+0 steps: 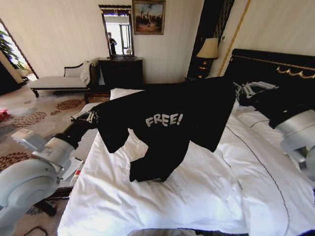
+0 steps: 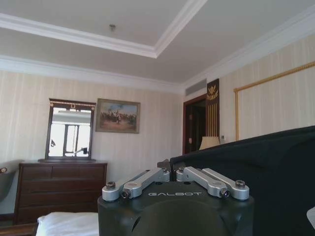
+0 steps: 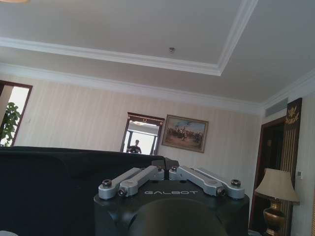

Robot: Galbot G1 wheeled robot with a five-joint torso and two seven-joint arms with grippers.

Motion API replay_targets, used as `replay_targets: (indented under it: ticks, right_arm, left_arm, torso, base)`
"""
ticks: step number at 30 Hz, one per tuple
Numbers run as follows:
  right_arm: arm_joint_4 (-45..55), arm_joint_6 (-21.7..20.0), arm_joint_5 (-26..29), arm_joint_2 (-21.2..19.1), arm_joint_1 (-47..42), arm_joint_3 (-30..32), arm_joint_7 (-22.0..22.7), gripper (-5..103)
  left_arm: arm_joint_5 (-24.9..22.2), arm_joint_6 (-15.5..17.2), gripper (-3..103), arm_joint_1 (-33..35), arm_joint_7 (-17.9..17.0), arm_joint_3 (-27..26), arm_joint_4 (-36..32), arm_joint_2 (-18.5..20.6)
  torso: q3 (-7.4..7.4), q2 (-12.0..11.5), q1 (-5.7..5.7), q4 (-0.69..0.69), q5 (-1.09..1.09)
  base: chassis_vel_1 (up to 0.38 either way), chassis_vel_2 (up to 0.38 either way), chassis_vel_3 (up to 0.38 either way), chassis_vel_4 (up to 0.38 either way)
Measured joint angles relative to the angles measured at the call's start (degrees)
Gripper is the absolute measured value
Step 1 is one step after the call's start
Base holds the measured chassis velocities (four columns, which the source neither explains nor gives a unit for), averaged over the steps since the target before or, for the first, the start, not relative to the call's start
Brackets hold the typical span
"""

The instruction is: Fold the clothes on the bed.

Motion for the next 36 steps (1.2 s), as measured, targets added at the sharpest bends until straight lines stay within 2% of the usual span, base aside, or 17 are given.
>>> replay_targets:
  ticks: [1,8,11,14,16,19,23,25,26,28,30,31,32,34,35,36]
  right_arm:
    - [-0.01,0.10,0.26,0.02,-0.29,0.91,-0.01,0]
    - [-0.30,0.47,2.63,-2.04,0.62,3.59,0.60,0]
    - [-0.33,-0.76,7.90,-2.79,0.24,8.19,1.41,0]
    - [-0.45,-1.30,11.28,-3.70,0.19,10.92,1.80,0]
    - [-0.58,-2.79,18.70,-5.93,1.36,13.29,4.61,0]
    - [-0.61,-3.28,19.86,-6.37,1.64,13.22,5.08,0]
    - [-0.62,-4.01,15.23,-3.58,0.65,8.80,3.96,0]
    - [-0.62,-4.33,12.41,-2.27,0.69,4.63,3.91,0]
    - [-0.62,-4.33,12.41,-2.27,0.69,4.63,3.91,0]
    - [-0.63,-4.43,8.73,-1.99,2.01,-1.10,4.61,0]
    - [-0.67,-4.44,7.77,-1.99,2.74,-3.35,4.89,0]
    - [-0.71,-4.27,4.58,-1.99,4.06,-8.31,4.95,0]
    - [-0.77,-3.31,-1.46,-1.18,4.24,-14.99,2.93,0]
    - [-0.81,-2.10,-5.56,-0.29,4.31,-18.82,1.22,0]
    - [-0.81,-2.10,-5.56,-0.29,4.31,-18.82,1.22,0]
    - [-1.74,-0.75,-8.69,0.42,4.96,-22.16,0.07,0]
  left_arm:
    - [-1.21,0.09,1,0.02,0.00,-1.87,-0.01,0.37]
    - [-4.09,0.37,1,-0.91,0.02,-5.74,0.21,2.91]
    - [-9.22,1.06,1,-1.19,0.13,-10.76,0.26,4.69]
    - [-12.73,1.48,1,-1.23,0.13,-13.15,0.31,5.52]
    - [-17.94,1.95,1,-2.11,0.05,-15.86,0.45,7.18]
    - [-20.59,2.30,1,-2.60,-0.03,-17.30,0.51,8.21]
    - [-23.36,3.29,1,-2.70,-0.19,-17.70,0.51,8.79]
    - [-21.91,4.13,1,-2.96,-0.93,-14.28,0.51,8.43]
    - [-21.91,4.13,1,-2.96,-0.93,-14.28,0.51,8.43]
    - [-18.08,4.95,1,-3.49,-1.92,-8.38,0.51,7.27]
    - [-16.89,5.24,1,-3.34,-2.11,-6.62,0.54,6.62]
    - [-15.22,5.59,1,-2.92,-2.26,-4.24,0.60,5.41]
    - [-12.94,5.78,1,-3.24,-2.40,-0.30,0.65,4.03]
    - [-9.36,5.75,1,-4.81,-2.37,3.82,0.67,3.32]
    - [-9.36,5.75,1,-4.81,-2.37,3.82,0.67,3.32]
    - [-6.01,5.54,1,-6.46,-2.03,7.67,0.70,2.58]
  torso:
    - [0.00,0.00,0.00,0.01,0.01]
    - [0.01,0.00,0.01,0.02,-0.01]
    - [0.00,0.00,0.01,0.02,0.02]
    - [0.00,0.00,0.01,0.01,0.01]
    - [0.00,0.00,0.01,0.02,-0.02]
    - [0.00,0.00,0.01,0.02,-0.02]
    - [0.00,0.00,0.01,0.02,0.03]
    - [0.00,0.00,0.01,0.01,0.04]
    - [0.00,0.00,0.01,0.01,0.04]
    - [0.00,0.00,0.01,-0.01,0.00]
    - [0.00,0.00,0.01,0.00,0.00]
    - [0.01,-0.01,0.01,0.03,-0.03]
    - [0.01,-0.01,0.01,0.04,-0.01]
    - [0.00,-0.01,0.01,0.01,0.01]
    - [0.00,-0.01,0.01,0.01,0.01]
    - [0.00,-0.01,0.00,-0.01,0.02]
  base:
    - [0.000,0.000,0.000,0.000]
    - [0.000,0.000,0.000,0.000]
    - [0.000,0.000,0.000,0.000]
    - [0.000,0.000,0.000,0.000]
    - [0.000,0.000,0.000,0.000]
    - [0.000,0.000,0.000,0.000]
    - [0.000,0.000,0.000,0.000]
    - [0.000,0.000,0.000,0.000]
    - [0.000,0.000,0.000,0.000]
    - [0.000,0.000,0.000,0.000]
    - [0.000,0.000,0.000,0.000]
    - [0.000,0.000,0.000,0.000]
    - [0.000,0.000,0.000,0.000]
    - [0.000,0.000,0.000,0.000]
    - [0.000,0.000,0.000,0.000]
    - [0.000,0.000,0.000,0.000]
